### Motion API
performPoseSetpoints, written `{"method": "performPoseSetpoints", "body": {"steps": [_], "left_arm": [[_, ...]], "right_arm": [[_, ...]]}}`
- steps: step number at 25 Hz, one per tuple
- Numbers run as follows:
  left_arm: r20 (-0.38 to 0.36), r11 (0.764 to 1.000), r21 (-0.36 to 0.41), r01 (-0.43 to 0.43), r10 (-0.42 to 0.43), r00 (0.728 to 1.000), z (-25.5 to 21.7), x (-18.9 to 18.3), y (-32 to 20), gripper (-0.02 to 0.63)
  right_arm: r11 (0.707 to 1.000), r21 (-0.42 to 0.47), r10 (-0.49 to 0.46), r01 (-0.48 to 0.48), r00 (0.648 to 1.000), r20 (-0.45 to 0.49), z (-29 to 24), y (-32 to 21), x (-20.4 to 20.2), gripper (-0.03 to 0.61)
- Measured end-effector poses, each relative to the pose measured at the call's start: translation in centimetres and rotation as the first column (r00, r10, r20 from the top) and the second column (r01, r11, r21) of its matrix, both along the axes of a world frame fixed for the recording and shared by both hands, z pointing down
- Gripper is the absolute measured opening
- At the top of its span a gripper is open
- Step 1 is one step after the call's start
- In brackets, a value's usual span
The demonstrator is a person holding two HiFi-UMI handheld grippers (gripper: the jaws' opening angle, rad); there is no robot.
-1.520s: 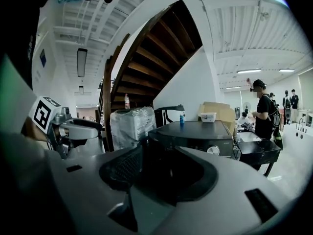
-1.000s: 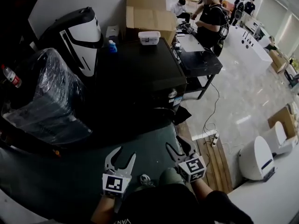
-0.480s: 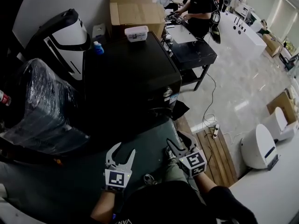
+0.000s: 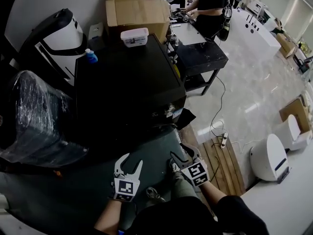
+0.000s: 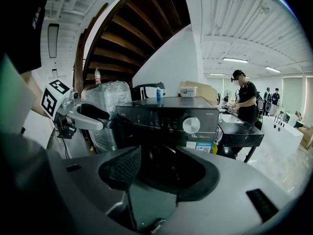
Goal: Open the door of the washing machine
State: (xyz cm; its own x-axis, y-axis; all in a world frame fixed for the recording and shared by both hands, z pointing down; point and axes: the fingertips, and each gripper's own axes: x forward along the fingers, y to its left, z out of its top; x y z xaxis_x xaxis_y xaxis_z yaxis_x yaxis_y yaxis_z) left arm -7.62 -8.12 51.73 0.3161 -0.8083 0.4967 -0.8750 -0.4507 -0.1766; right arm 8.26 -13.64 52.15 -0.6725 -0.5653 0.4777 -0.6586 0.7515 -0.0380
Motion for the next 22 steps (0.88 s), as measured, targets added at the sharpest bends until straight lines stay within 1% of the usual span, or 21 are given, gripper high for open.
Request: {"method": "performPoseSetpoints", "body": {"steps": [4,8,11,16,22], "left_arm": [[0.037,0.999,-0.049,-0.022,0.024,0.999,2.6,0.8,-2.4,0.201],[0.057,0.997,-0.076,-0.017,0.021,0.998,4.9,1.5,-4.7,0.201],[0.091,0.996,-0.088,-0.03,0.038,0.995,6.2,2.1,-6.8,0.201],[0.191,0.989,-0.129,-0.077,0.101,0.976,8.7,2.8,-9.5,0.201],[0.291,0.989,-0.128,-0.076,0.11,0.95,10.7,2.9,-13.7,0.201]], "right_arm": [[1.0,-0.029,-0.002,0.002,1.0,-0.017,2.7,-2.6,0.4,0.229],[0.999,-0.044,-0.021,0.019,0.999,-0.03,5.9,-4.8,0.8,0.243],[0.998,-0.055,-0.043,0.04,0.997,-0.065,8.2,-6.5,0.9,0.258],[0.994,-0.047,-0.109,0.103,0.984,-0.143,12.0,-8.9,0.9,0.27],[0.977,-0.025,-0.213,0.212,0.952,-0.22,15.4,-12.1,0.1,0.278]]}}
